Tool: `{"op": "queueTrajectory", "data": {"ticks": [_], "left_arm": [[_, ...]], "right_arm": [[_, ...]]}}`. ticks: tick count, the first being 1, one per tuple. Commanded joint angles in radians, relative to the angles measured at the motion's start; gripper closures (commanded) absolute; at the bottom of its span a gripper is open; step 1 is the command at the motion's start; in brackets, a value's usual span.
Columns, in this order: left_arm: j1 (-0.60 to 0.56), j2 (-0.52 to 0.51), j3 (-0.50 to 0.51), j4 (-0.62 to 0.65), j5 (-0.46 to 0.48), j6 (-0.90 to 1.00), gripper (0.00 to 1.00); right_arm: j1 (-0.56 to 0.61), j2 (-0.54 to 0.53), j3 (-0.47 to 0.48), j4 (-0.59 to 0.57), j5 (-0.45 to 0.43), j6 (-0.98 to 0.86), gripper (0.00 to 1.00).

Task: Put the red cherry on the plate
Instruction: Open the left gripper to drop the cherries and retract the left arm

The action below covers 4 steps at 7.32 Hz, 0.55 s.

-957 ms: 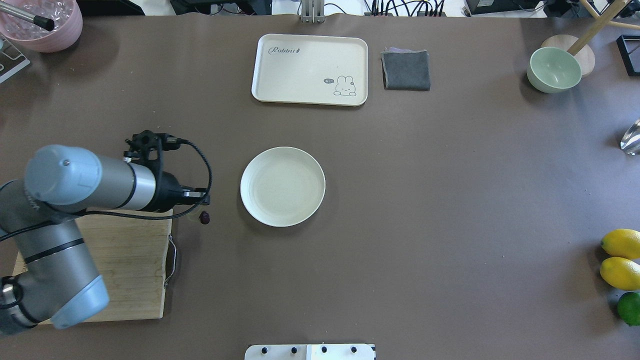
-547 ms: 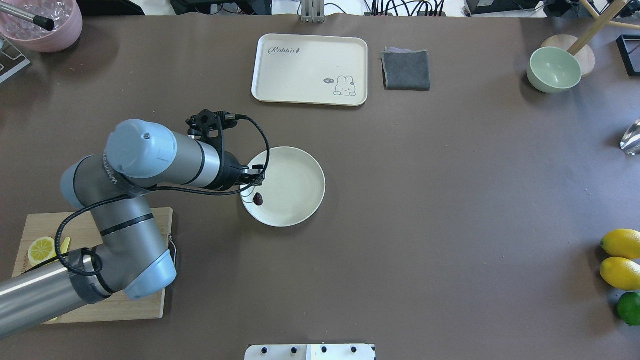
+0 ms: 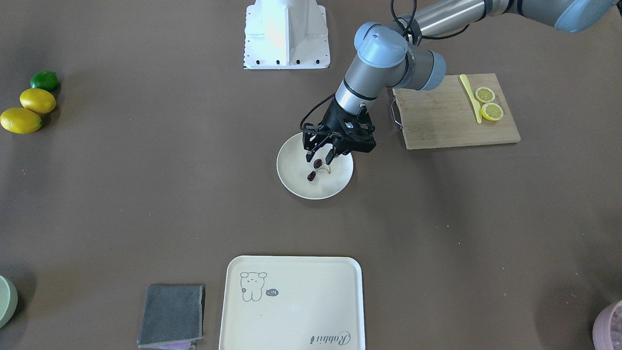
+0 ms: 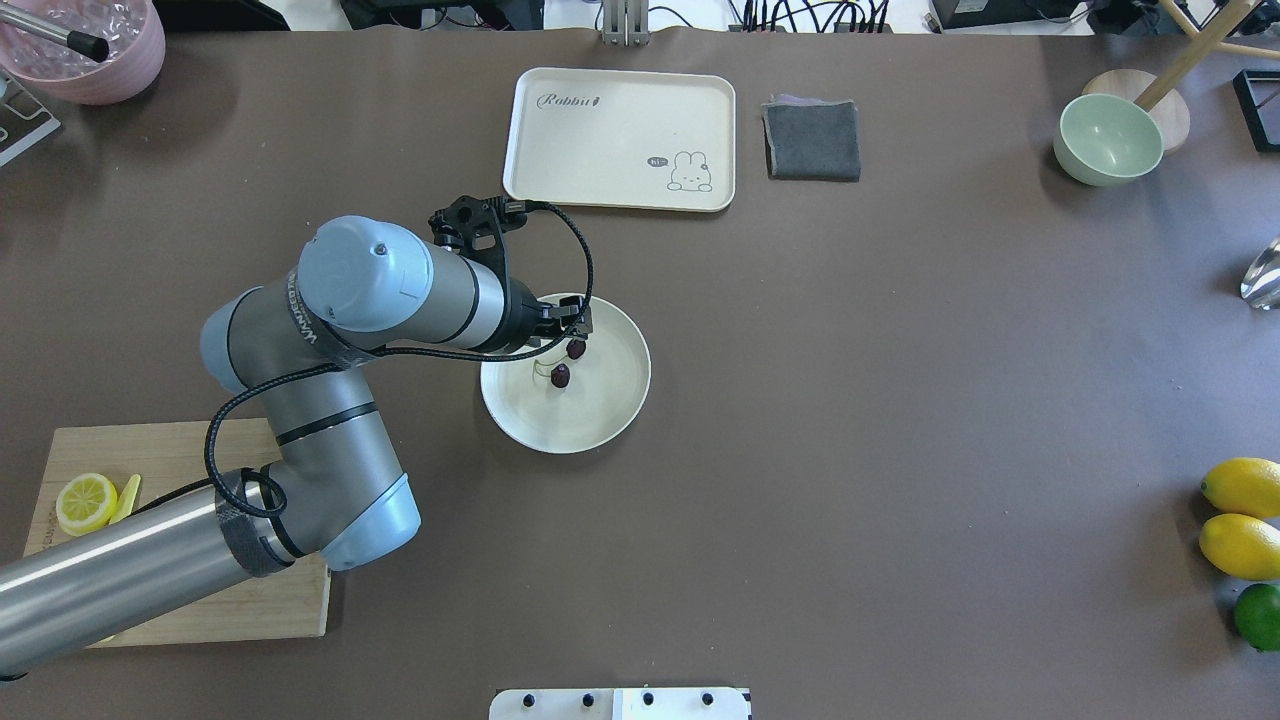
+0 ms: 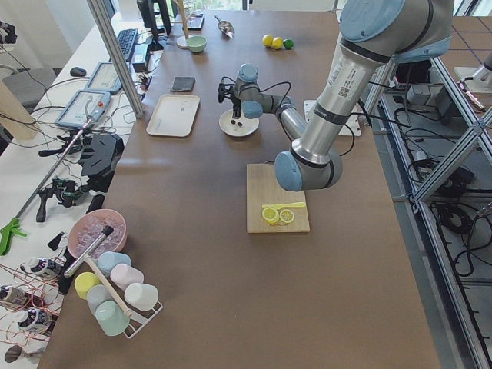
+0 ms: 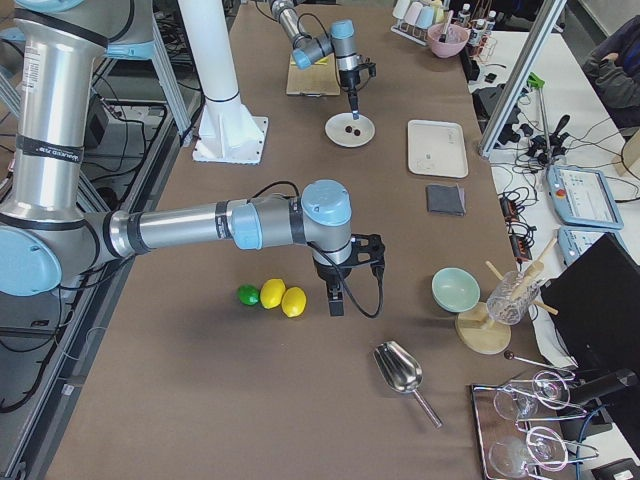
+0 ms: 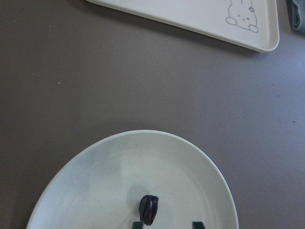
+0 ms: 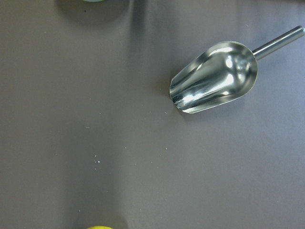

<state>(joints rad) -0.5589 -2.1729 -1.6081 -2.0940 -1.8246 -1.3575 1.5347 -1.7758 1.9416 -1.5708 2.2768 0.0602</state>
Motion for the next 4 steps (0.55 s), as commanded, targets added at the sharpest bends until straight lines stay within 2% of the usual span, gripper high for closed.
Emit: {"op": "queueTrajectory", "data": {"ticks": [1, 2, 3, 4], "left_arm": [[-0.025, 0.008, -0.054, 0.047, -0.005, 0.000, 0.02], [-0.057, 0.008, -0.147, 0.204, -0.028, 0.012, 0.02], [-0.120, 0.007, -0.259, 0.411, -0.109, 0.065, 0.02], [-0.215, 0.008, -0.339, 0.578, -0.177, 0.216, 0.02]], "right_arm": [[0.001, -0.011, -0.004, -0.002, 0.003, 0.001, 0.00], [0.001, -0.011, -0.033, -0.002, 0.003, 0.004, 0.00], [0.001, -0.011, -0.053, -0.002, 0.004, 0.006, 0.00], [0.001, -0.011, -0.056, -0.002, 0.019, 0.006, 0.00]]}}
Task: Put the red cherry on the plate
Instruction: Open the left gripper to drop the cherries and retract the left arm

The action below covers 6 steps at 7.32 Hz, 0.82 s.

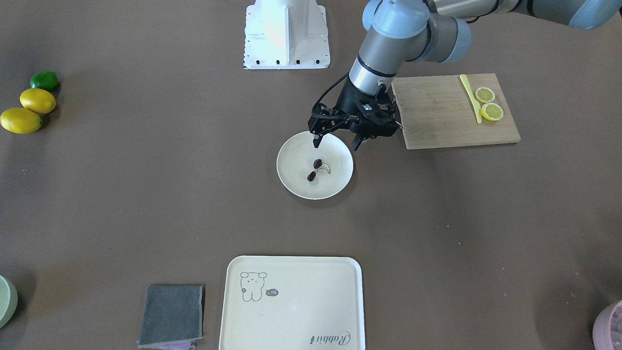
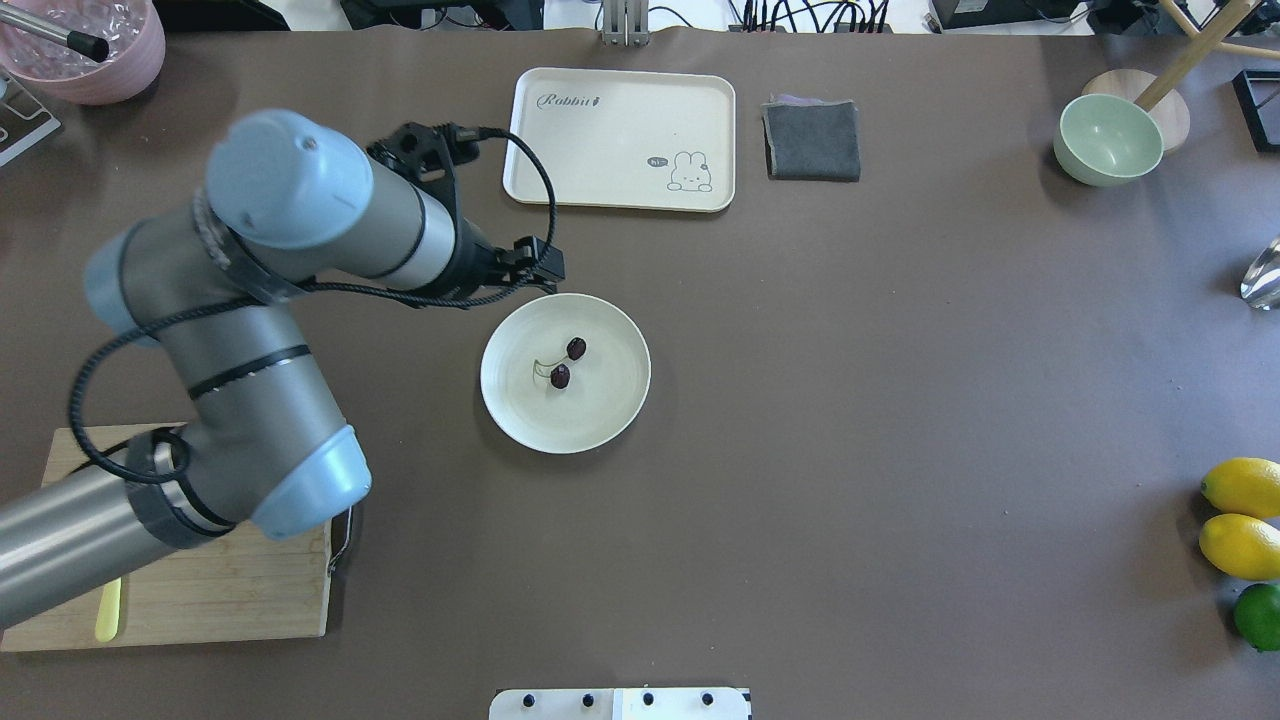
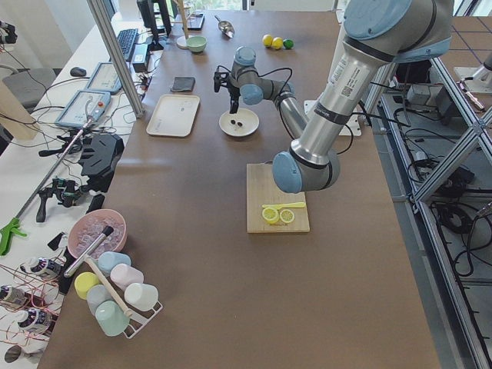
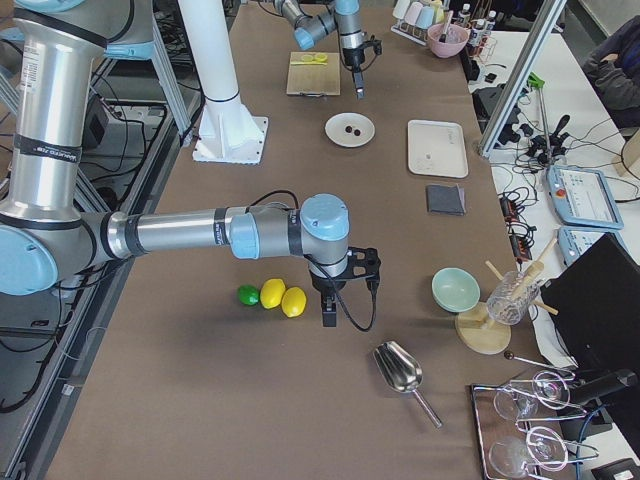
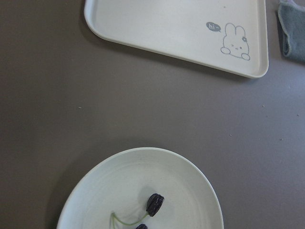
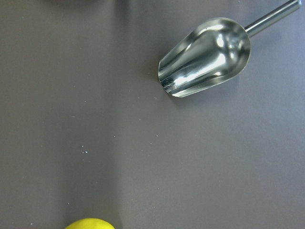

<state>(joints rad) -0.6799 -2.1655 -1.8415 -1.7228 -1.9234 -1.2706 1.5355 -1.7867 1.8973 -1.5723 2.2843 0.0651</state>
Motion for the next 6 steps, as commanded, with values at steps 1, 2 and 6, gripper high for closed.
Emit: {"op": "queueTrajectory", "data": {"ticks": [1, 2, 6], "left_arm": [[-0.216, 0.003, -0.125, 0.341, -0.145, 0.298, 0.02], [-0.372, 0.025, -0.133, 0.483, -0.210, 0.549, 0.02], [-0.857, 0.234, -0.104, 0.832, -0.327, 1.541, 0.02]], "right_arm": [[0.000, 0.000, -0.011, 0.000, 0.014, 0.002, 0.00], [0.000, 0.000, -0.026, 0.000, 0.014, 0.001, 0.00], [0.000, 0.001, -0.033, 0.000, 0.014, 0.001, 0.00]]}}
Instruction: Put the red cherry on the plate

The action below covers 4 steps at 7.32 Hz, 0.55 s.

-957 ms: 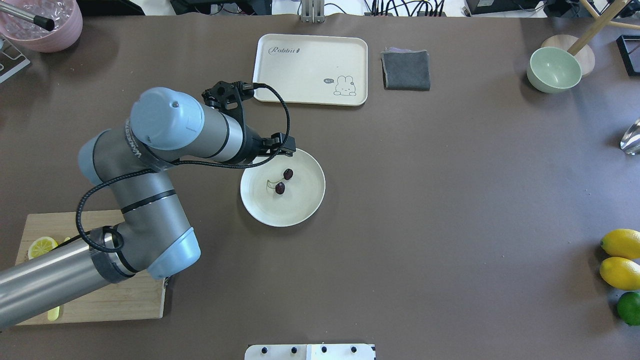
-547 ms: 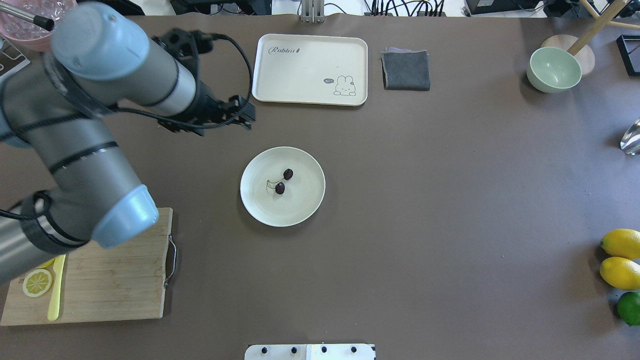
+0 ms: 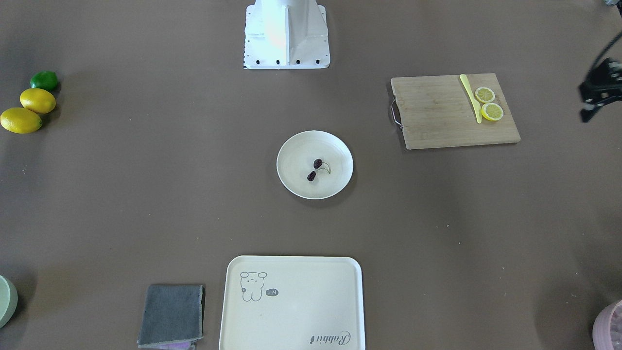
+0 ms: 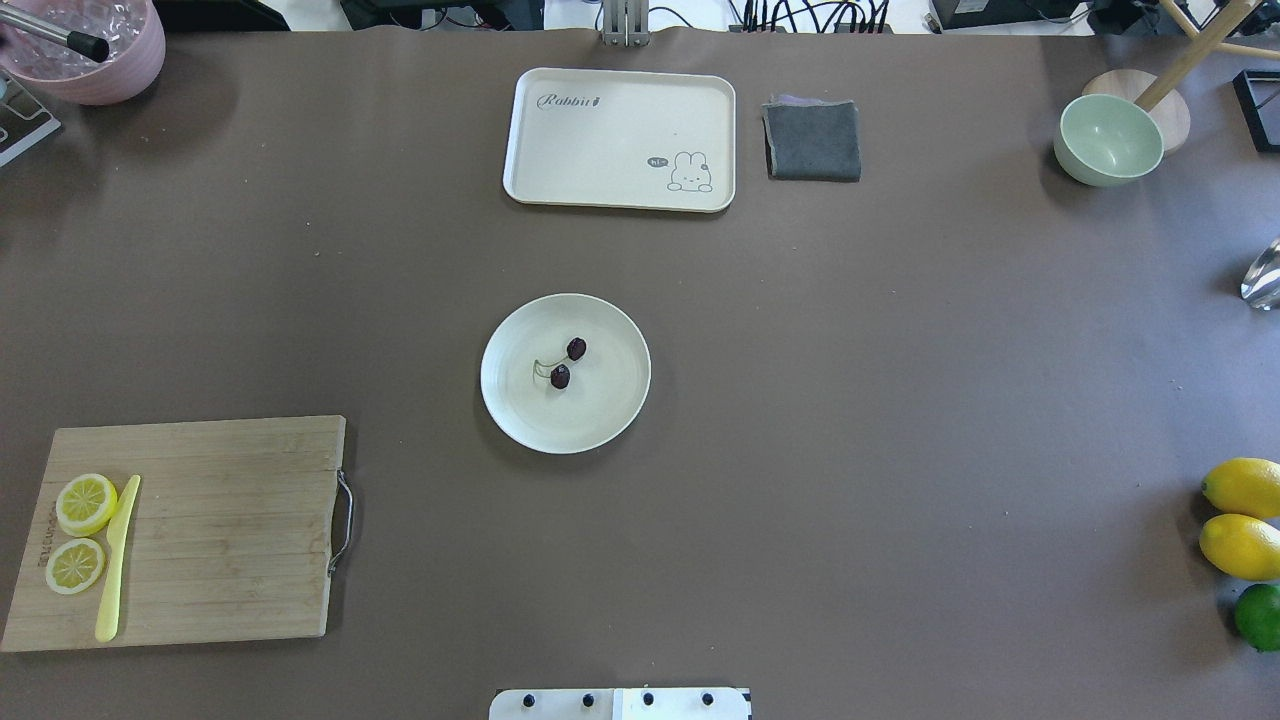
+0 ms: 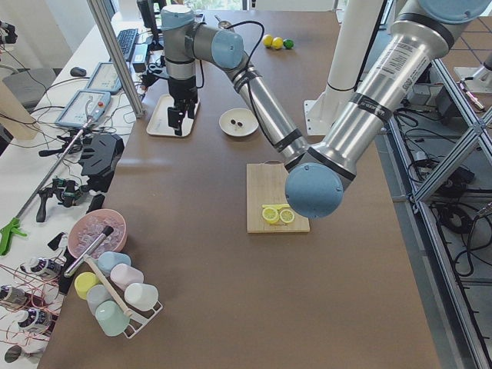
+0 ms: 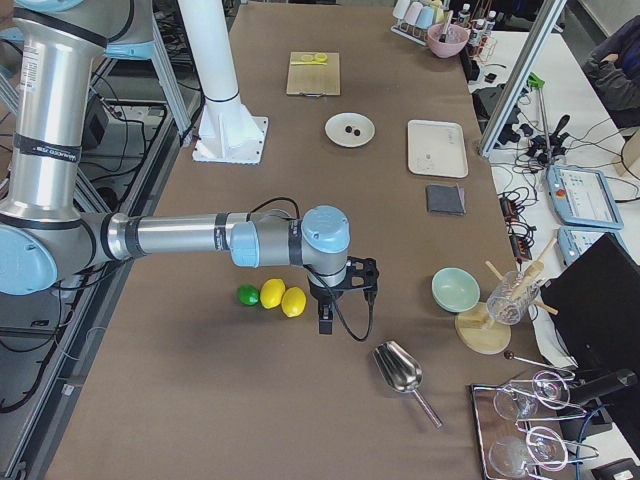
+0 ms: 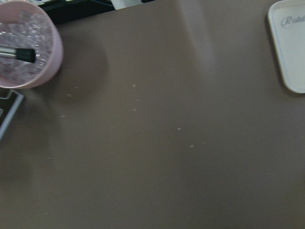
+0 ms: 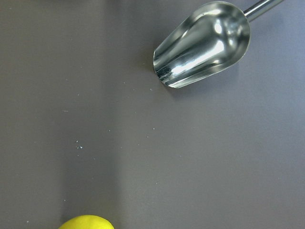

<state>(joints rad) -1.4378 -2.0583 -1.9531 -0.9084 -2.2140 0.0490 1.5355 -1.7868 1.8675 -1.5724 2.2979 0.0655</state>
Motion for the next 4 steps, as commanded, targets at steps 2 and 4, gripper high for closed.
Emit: {"op": "queueTrajectory", "data": {"ticks": [2, 4], "left_arm": [[-0.165, 0.359, 0.232, -0.467, -0.047, 0.244, 0.02], [-0.269, 0.392, 0.350, -0.592, -0.167, 0.235, 0.02]], "right_arm": [[0.000, 0.001, -0.007, 0.000, 0.000, 0.002, 0.00], [0.000, 0.001, -0.007, 0.000, 0.000, 0.002, 0.00]]}}
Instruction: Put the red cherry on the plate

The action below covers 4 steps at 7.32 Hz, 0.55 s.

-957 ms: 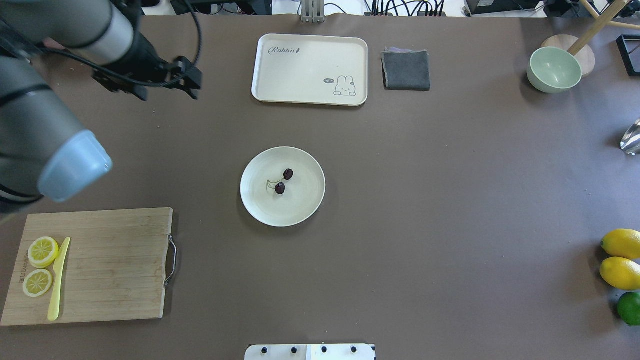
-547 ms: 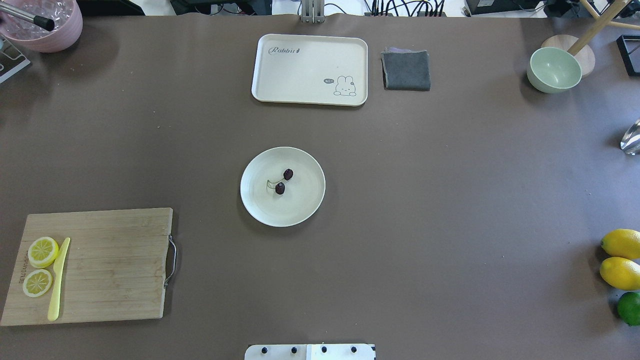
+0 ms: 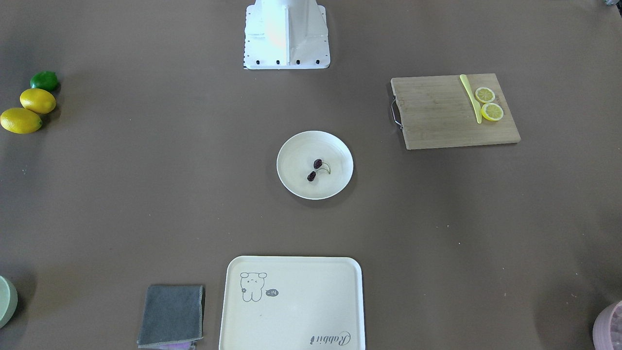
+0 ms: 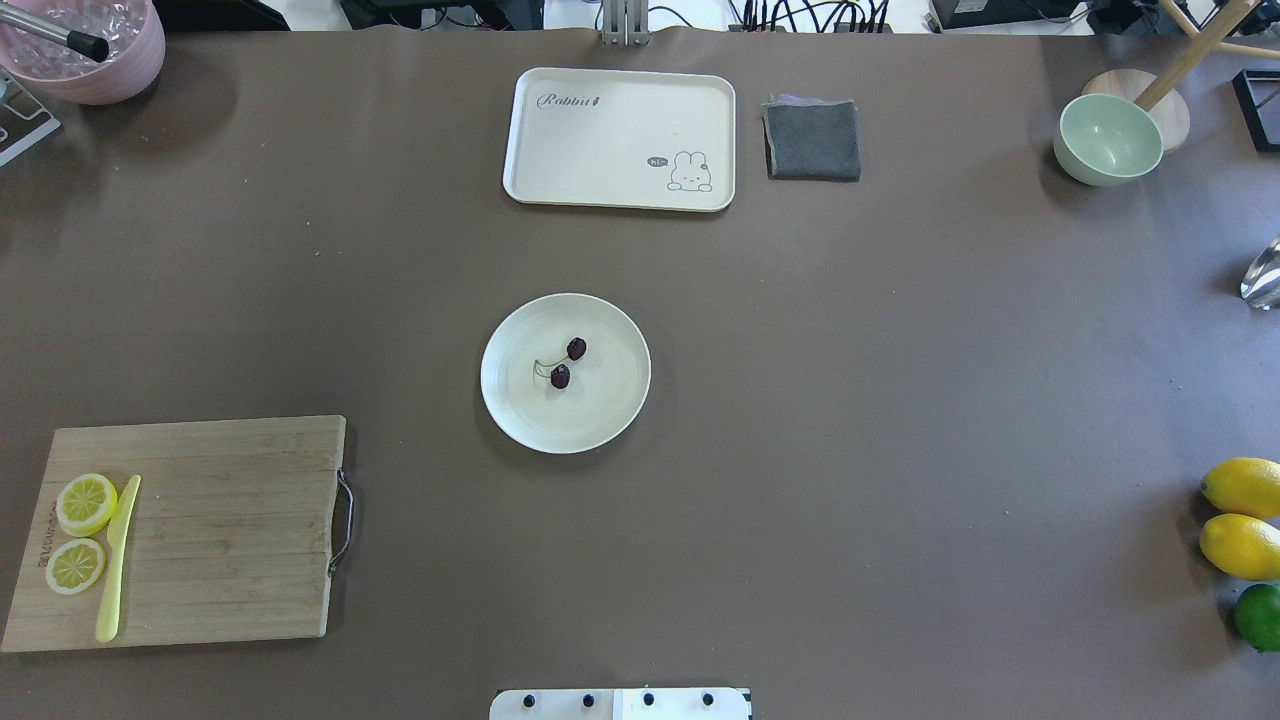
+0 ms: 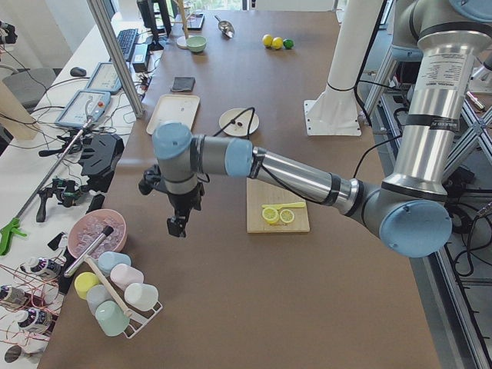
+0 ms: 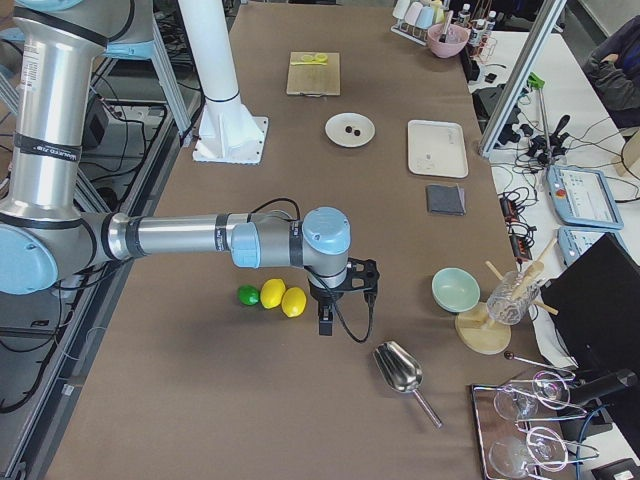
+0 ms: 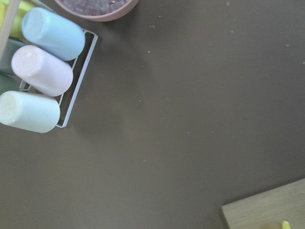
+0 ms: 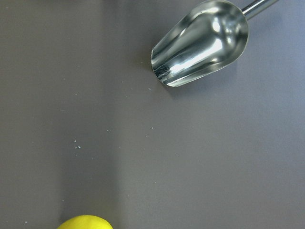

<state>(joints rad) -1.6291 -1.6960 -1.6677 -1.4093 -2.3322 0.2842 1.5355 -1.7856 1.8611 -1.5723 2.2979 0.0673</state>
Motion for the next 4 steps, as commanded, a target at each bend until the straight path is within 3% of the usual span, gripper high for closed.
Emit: {"op": "queueTrajectory", "data": {"ticks": [1, 2, 4], "left_arm": [[-0.107, 0.036, 0.056, -0.096, -0.046, 0.004, 0.02], [-0.109, 0.095, 0.024, -0.121, -0.047, 0.007, 0.02], [-0.110, 0.182, 0.028, -0.346, -0.049, -0.003, 0.02]], "right_arm": [[0.000, 0.000, 0.000, 0.000, 0.000, 0.000, 0.00], [0.000, 0.000, 0.000, 0.000, 0.002, 0.000, 0.00], [0.000, 0.000, -0.002, 0.000, 0.000, 0.000, 0.00]]}}
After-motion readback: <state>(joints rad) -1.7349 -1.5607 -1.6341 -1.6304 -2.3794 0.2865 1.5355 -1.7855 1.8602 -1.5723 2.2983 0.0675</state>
